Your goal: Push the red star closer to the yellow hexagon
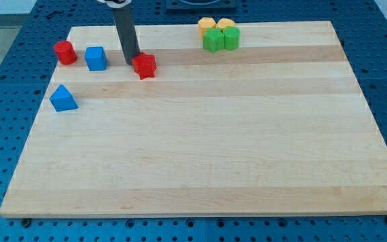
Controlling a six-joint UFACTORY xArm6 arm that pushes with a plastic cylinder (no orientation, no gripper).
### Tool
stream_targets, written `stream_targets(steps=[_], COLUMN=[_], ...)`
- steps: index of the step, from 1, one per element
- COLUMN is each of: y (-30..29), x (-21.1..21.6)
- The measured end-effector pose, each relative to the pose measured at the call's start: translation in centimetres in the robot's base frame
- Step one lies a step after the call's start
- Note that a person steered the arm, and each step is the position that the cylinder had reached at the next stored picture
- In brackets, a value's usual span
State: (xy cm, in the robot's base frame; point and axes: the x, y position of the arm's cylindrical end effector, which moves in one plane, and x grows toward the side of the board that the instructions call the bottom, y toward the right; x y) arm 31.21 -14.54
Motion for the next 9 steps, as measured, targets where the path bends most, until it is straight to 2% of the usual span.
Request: stream_targets(steps=[2,3,5,6,8,9], y=[-3.7,-2.9,2.0,2.6,3.2,5.5], x=[6.4,7.2,-0.6,0.0,5.9,5.3])
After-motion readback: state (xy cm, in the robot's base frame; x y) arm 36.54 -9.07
